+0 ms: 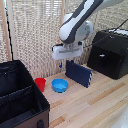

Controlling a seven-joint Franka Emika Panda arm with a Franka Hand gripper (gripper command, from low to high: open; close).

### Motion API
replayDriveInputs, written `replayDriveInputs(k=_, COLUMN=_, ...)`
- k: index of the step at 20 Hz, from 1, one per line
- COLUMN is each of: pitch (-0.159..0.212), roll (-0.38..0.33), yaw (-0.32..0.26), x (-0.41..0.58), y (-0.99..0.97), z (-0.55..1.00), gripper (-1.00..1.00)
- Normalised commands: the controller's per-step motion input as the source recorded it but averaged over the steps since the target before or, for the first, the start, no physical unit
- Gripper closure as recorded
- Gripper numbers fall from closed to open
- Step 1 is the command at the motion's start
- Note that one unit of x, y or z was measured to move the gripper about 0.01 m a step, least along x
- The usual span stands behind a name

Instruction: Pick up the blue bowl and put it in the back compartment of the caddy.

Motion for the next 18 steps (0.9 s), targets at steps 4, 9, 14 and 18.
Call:
replayDriveInputs(k=4, pitch=0.000, roll=-0.002, yaw=-0.058, x=-0.049, y=0.01, z=-0.55, gripper=-1.00)
replayDriveInputs(k=9, pitch=-0.006, roll=-0.012, yaw=-0.061, x=-0.126, y=0.02, z=-0.65, gripper=-1.00)
replayDriveInputs(k=14, pitch=-0.003, roll=-0.040, yaw=-0.050, x=-0.075, y=0.04, z=-0.52, gripper=-1.00)
replayDriveInputs(k=18, pitch=0.002, roll=-0.044, yaw=-0.018, x=0.000, y=0.03, z=-0.30, gripper=1.00)
